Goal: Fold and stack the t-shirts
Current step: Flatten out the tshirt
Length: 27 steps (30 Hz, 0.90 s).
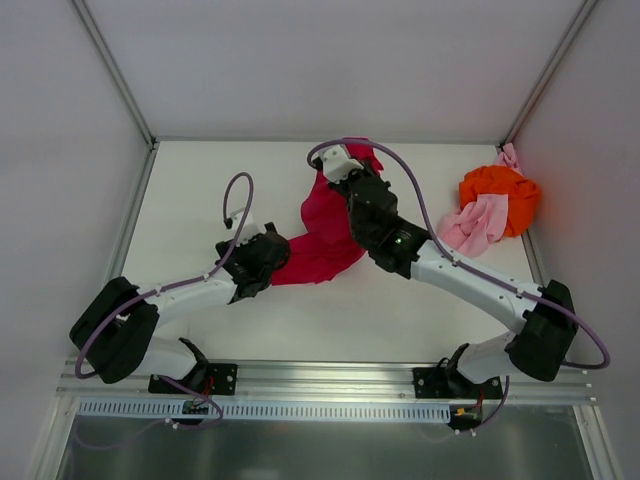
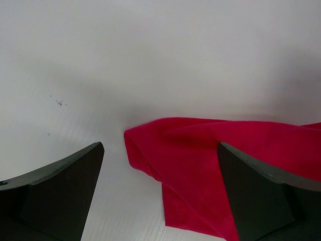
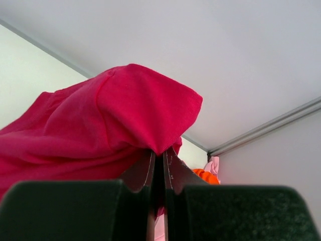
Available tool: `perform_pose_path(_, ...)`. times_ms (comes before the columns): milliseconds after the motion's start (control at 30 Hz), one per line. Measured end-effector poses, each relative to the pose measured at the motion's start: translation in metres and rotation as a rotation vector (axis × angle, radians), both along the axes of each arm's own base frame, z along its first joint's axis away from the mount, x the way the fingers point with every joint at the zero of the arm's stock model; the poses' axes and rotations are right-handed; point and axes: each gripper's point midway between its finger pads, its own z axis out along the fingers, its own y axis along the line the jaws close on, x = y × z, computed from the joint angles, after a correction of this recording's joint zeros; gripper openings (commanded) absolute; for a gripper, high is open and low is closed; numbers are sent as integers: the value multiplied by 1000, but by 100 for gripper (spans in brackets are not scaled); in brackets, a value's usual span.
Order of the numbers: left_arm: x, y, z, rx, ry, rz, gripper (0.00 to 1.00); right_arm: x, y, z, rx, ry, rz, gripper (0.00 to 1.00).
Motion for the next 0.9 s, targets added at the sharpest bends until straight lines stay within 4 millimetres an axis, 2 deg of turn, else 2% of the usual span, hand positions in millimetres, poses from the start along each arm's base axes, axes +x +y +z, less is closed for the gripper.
perform_pose_path(133,0,-5,-2,-2,-2,-11,99,-5,2,6,1,2,38,1)
perform_pose_path(300,-1,-4,-5,-2,7,-1,99,-13,4,28,37,-28,71,1)
perform_pose_path(533,-4,3,-2,2,4,40,99,-39,14,27,115,66,243,1)
perform_pose_path(567,-5,4,-2,1,3,47,99,-42,16,26,118,82,263,5)
perform_pose_path(600,-5,5,-1,1,1,53,99,-46,18,24,120,100,280,13)
perform_pose_path(633,-6,7,0,2,-1,58,99,-48,20,23,119,116,292,31)
perform_pose_path(667,-6,7,0,2,-2,62,99,-51,22,22,117,131,302,60)
perform_pose_path(700,-6,7,0,1,-3,64,99,-52,22,20,116,145,304,67)
perform_pose_path(733,-6,7,1,-3,-4,66,99,-54,22,19,107,155,304,79)
perform_pose_path(833,-4,6,2,-13,-10,70,99,-55,20,15,93,169,298,97)
perform_pose_path(900,-3,4,5,-18,-15,71,99,-55,18,13,92,172,295,97)
